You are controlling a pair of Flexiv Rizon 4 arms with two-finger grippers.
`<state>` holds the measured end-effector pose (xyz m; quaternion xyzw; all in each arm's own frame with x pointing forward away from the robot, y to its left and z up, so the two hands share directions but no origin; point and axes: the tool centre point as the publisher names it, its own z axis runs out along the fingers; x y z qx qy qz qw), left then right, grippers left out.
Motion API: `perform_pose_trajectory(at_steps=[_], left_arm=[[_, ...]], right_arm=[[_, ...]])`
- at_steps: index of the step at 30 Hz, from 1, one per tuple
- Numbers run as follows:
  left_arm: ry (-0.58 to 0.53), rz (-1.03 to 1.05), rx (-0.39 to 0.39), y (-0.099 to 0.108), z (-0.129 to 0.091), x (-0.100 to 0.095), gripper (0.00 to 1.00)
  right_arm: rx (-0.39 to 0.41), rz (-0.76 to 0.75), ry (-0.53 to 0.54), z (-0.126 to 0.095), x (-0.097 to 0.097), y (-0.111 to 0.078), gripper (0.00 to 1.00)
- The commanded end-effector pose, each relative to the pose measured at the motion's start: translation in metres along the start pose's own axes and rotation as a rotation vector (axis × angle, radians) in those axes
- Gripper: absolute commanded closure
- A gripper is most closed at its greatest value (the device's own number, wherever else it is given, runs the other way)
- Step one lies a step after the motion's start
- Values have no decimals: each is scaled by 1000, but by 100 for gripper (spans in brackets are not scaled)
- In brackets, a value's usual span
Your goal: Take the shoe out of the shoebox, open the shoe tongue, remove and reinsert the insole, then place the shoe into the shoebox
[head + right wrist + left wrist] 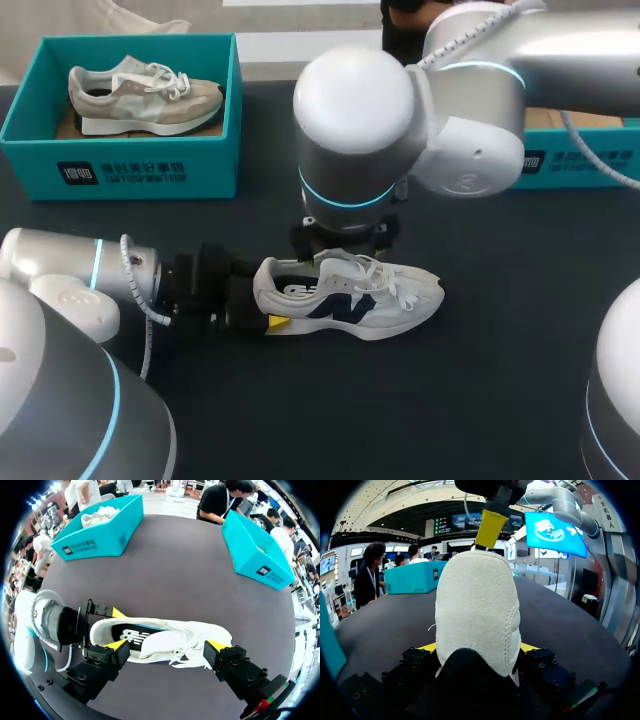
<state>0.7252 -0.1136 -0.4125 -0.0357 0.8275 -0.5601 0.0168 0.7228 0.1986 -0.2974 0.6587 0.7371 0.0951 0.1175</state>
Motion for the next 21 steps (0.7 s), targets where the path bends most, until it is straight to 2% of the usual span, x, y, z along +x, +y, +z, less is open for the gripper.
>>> perform_pose_trajectory(at_steps=[1,6,8,12,13,16,18,21], left_arm=[[-2,0,1,0,1,1,100],[-2,0,1,0,1,1,100],[-2,0,1,0,1,1,100],[-2,0,1,0,1,1,100],[-2,0,1,0,1,1,100],[-2,0,1,0,1,1,100],[-2,0,1,0,1,1,100],[-2,0,1,0,1,1,100]], right_arm=[[21,17,-78,24,17,-4,0],[56,36,-106,39,22,-9,0],[67,47,-108,44,23,-10,15],[102,46,-149,53,20,-11,36],[105,43,-153,54,19,-12,49],[128,32,-188,57,15,-13,59],[131,32,-192,55,11,-14,69],[129,25,-206,50,4,-13,100]])
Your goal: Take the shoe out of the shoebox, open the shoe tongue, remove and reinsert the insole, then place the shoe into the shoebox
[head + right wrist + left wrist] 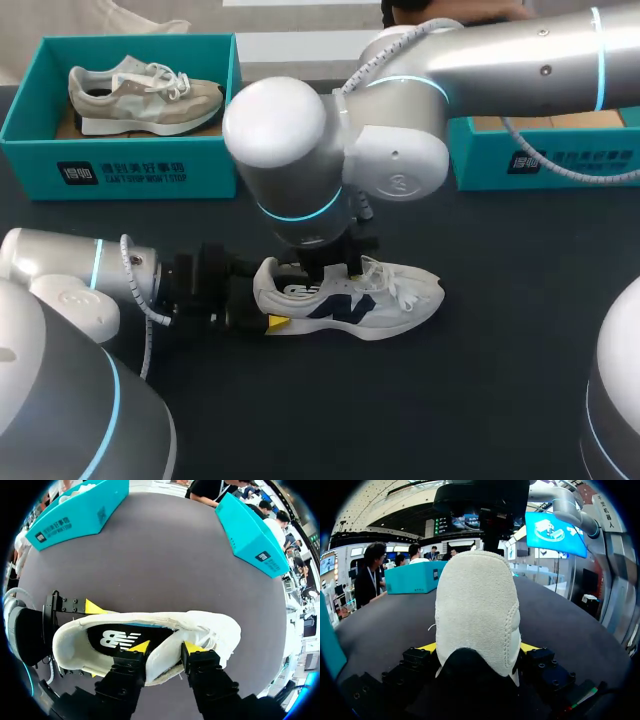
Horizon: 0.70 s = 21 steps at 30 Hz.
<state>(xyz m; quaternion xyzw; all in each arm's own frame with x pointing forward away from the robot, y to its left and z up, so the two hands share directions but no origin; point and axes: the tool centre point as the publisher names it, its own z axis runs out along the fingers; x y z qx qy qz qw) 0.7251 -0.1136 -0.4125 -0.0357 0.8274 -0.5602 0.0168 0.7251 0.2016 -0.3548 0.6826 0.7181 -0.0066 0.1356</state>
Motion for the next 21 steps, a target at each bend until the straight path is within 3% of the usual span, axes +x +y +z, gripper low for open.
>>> perform_pose_trajectory(at_steps=[1,9,17,21], left_arm=[[-2,0,0,0,1,1,100],[-2,0,0,0,1,1,100],[-2,0,0,0,1,1,100],[-2,0,0,0,1,1,100]], right_arm=[[0,-12,-41,-7,-5,2,100],[-6,-78,-15,-25,-35,10,100],[-11,-349,55,-24,-63,17,100],[-39,-458,37,-22,-82,22,100]])
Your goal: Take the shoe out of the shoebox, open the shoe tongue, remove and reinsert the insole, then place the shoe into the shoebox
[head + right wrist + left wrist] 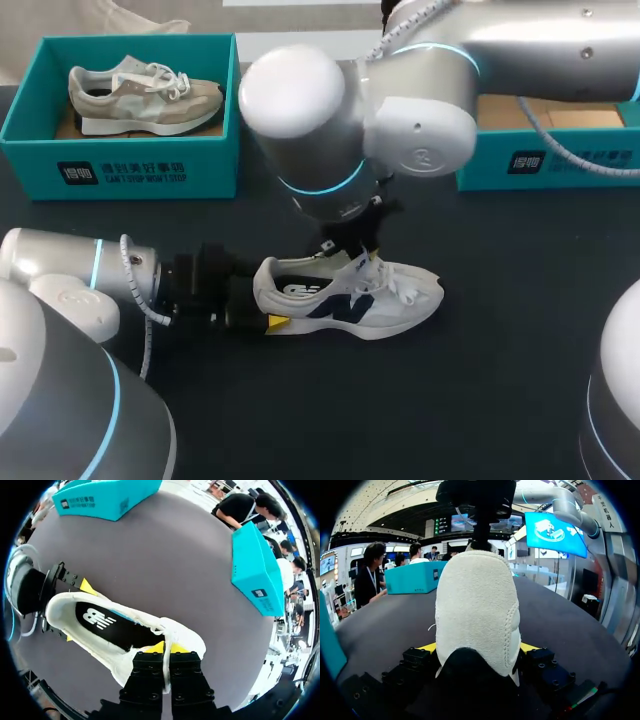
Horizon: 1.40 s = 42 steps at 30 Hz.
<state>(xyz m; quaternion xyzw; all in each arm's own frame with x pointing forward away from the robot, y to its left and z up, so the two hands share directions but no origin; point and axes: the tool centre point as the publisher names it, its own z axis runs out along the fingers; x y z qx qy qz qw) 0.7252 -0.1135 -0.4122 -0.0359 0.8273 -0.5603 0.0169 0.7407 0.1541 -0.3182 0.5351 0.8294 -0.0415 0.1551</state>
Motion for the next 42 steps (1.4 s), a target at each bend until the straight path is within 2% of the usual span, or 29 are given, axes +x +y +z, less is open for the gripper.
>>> perform_pose_trajectory(at_steps=[1,5,9,17,23,26,27,29,30,32,33,34,35,36,39,42], left_arm=[[-1,0,0,0,1,1,100],[-1,0,0,0,1,1,100],[-1,0,0,0,1,1,100],[-1,0,0,0,1,1,100],[-1,0,0,0,1,1,100],[-1,0,0,0,1,1,100],[-1,0,0,0,1,1,100],[-1,0,0,0,1,1,100],[-1,0,0,0,1,1,100],[-1,0,0,0,1,1,100],[-1,0,0,0,1,1,100],[-1,0,0,0,1,1,100],[-1,0,0,0,1,1,100],[-1,0,0,0,1,1,100],[-1,0,0,0,1,1,100],[-1,0,0,0,1,1,100]], right_arm=[[-48,-98,77,2,-33,-7,100],[-57,-165,49,8,-52,-8,100],[-87,-215,-3,24,-61,-6,100],[-113,-282,-74,65,-55,-5,100],[-131,-242,-98,85,-50,-14,100],[-134,-221,-112,89,-50,-17,90],[-135,-215,-116,89,-50,-18,69],[-137,-211,-126,85,-53,-17,55],[-138,-211,-128,83,-55,-17,39],[-143,-207,-138,76,-60,-17,29],[-148,-206,-142,70,-63,-16,18],[-154,-201,-148,67,-65,-15,12],[-167,-196,-155,62,-67,-14,0],[-202,-167,-184,53,-70,-11,0],[-233,-163,-212,34,-75,-4,0],[-293,-132,-198,11,-76,4,0]])
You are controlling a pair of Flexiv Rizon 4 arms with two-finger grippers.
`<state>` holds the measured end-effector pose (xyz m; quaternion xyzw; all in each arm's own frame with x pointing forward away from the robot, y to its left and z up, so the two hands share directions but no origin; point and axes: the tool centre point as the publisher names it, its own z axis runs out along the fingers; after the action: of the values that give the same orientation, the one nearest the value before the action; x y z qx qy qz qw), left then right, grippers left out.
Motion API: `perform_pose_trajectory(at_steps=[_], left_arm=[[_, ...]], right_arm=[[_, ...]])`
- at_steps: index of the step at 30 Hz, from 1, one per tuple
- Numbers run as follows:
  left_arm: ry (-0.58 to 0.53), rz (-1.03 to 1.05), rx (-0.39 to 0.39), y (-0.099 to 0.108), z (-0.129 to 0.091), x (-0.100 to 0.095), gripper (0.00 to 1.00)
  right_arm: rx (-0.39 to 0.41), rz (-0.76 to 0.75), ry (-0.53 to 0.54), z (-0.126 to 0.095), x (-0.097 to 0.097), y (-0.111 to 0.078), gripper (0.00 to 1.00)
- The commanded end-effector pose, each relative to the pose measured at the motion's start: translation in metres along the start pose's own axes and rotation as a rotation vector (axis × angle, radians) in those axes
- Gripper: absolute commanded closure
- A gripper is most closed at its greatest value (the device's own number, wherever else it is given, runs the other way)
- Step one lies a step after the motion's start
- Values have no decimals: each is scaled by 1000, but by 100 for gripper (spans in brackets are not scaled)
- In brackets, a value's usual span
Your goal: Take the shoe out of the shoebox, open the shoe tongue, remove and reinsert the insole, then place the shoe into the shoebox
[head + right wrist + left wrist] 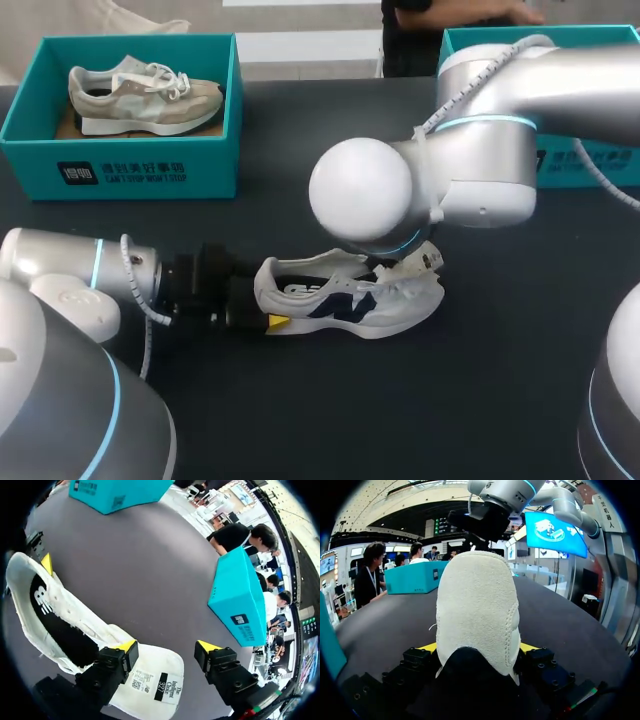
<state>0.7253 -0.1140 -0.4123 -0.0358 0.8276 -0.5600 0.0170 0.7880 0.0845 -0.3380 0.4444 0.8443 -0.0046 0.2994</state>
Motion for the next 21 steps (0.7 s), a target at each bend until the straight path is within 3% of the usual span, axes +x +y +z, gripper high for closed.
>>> perform_pose_trajectory(at_steps=[1,7,12,16,18,21], left_arm=[[-1,0,1,0,0,1,100],[-1,0,1,0,0,1,100],[-1,0,1,0,0,1,100],[-1,0,1,0,0,1,100],[-1,0,1,0,0,1,100],[-1,0,1,0,0,1,100]], right_arm=[[-65,17,3,-40,-11,4,0],[-188,-68,52,-75,-12,28,0],[-261,-230,226,-100,0,50,0],[-289,-363,335,-118,12,65,0],[-257,-423,412,-125,21,70,0],[-257,-423,412,-125,21,70,0]])
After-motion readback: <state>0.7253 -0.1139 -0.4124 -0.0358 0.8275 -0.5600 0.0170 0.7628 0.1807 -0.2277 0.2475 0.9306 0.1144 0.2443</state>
